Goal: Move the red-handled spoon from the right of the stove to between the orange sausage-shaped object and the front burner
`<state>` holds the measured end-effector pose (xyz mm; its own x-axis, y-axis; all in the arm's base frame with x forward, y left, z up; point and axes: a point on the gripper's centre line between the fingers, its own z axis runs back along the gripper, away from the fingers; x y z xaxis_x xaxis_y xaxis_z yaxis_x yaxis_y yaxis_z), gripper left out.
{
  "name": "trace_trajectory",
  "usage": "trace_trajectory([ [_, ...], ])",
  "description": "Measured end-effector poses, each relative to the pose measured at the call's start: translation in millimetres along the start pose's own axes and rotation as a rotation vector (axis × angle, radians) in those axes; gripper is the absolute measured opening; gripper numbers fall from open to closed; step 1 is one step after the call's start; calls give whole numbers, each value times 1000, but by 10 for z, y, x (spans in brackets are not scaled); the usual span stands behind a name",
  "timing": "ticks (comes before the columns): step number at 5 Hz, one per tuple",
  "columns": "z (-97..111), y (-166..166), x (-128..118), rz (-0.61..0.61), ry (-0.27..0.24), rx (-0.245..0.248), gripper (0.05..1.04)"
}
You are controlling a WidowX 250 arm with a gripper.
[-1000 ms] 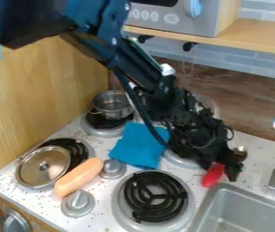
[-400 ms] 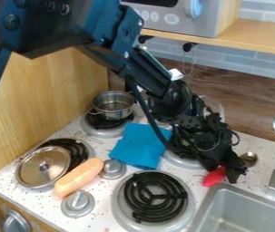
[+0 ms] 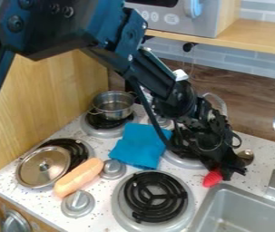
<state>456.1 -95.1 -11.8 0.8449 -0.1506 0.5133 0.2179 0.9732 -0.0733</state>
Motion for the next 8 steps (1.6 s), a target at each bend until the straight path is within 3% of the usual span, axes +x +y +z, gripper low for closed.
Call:
trace_trajectory([
  [2, 68, 29, -76, 18, 11, 48, 438],
  [3, 321, 34, -154, 52, -10, 90, 438],
  [4, 711, 51, -117, 100, -92, 132, 438],
  [6, 1270, 136, -372, 217, -173, 240, 438],
  [8, 1544, 209, -776, 295, -169, 337, 438],
])
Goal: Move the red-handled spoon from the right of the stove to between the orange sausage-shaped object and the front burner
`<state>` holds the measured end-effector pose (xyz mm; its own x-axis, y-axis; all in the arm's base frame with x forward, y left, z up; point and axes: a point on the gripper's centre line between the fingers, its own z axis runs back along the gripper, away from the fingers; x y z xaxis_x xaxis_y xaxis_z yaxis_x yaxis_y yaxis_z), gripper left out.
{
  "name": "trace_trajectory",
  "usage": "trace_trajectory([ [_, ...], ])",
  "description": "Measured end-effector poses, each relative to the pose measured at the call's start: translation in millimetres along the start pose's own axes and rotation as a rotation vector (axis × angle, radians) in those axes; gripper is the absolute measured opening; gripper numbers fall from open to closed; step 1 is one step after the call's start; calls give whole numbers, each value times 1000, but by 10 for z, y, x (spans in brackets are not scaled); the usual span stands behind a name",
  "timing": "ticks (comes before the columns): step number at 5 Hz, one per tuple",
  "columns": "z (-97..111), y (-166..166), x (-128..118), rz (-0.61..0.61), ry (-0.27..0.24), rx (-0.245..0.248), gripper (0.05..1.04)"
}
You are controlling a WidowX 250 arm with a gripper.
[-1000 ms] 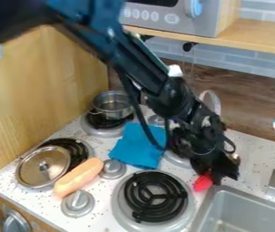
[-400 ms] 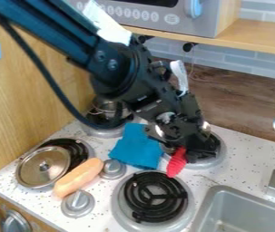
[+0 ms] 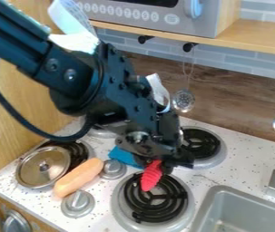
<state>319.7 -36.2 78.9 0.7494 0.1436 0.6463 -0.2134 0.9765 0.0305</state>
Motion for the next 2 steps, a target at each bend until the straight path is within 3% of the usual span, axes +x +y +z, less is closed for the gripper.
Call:
trace_trajectory([
  [2, 9, 195, -192, -17, 15, 48, 438],
])
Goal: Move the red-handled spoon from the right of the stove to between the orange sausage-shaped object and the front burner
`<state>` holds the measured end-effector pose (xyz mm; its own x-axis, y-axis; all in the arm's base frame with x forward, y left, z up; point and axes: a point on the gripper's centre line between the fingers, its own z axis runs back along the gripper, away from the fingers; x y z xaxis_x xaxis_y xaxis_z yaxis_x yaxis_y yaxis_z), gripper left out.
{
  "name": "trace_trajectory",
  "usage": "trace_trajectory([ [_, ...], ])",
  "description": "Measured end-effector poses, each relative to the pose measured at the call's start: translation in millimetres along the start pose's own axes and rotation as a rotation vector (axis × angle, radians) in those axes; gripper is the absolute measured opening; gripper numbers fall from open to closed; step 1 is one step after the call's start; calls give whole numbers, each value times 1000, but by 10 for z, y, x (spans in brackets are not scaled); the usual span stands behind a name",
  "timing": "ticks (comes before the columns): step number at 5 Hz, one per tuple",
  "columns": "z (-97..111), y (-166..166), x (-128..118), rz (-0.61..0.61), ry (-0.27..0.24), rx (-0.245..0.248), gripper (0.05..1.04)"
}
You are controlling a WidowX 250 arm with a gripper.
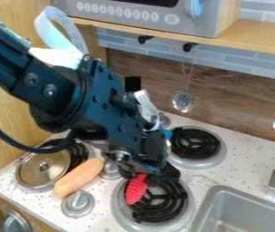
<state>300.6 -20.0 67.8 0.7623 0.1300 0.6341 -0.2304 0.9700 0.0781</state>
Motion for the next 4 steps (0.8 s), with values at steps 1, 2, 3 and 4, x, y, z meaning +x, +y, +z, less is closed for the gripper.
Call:
trace_trajectory([
  [1, -74, 205, -30, 29, 12, 19, 438],
  [2, -168, 335, -151, 21, 59, 39, 438],
  [3, -316, 447, -272, 11, 96, 53, 438],
  [4, -540, 396, -323, -43, 139, 10, 438],
])
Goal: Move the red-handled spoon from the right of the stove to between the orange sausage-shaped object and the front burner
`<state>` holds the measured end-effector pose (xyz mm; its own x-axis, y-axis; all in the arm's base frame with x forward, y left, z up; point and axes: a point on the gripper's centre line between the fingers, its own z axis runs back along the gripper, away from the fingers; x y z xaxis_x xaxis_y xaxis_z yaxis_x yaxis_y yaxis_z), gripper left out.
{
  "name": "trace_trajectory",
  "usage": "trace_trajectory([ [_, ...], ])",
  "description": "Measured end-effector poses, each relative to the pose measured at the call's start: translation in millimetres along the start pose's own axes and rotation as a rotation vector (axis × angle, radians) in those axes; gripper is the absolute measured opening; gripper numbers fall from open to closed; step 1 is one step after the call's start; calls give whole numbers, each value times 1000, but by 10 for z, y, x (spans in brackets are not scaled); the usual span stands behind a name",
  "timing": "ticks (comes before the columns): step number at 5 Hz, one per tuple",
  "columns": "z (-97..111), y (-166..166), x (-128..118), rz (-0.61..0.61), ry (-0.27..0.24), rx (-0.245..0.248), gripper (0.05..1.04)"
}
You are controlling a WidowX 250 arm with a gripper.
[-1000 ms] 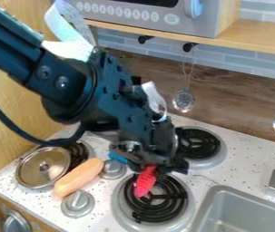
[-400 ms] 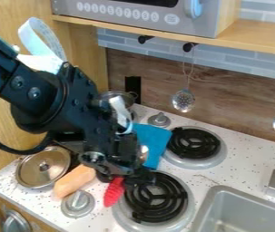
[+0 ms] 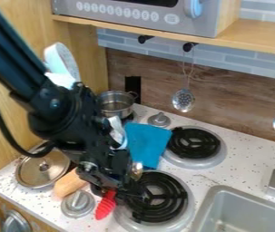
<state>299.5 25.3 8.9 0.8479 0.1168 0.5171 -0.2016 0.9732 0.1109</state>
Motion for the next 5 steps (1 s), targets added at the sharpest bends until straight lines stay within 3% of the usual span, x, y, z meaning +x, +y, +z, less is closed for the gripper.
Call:
trace_trajectory([
  [2, -230, 130, 125, -15, -5, 25, 437],
  [3, -269, 138, 168, -14, 4, 41, 500],
  [4, -271, 174, 168, -20, 30, 56, 790],
  [5, -257, 182, 181, -25, 43, 61, 955],
])
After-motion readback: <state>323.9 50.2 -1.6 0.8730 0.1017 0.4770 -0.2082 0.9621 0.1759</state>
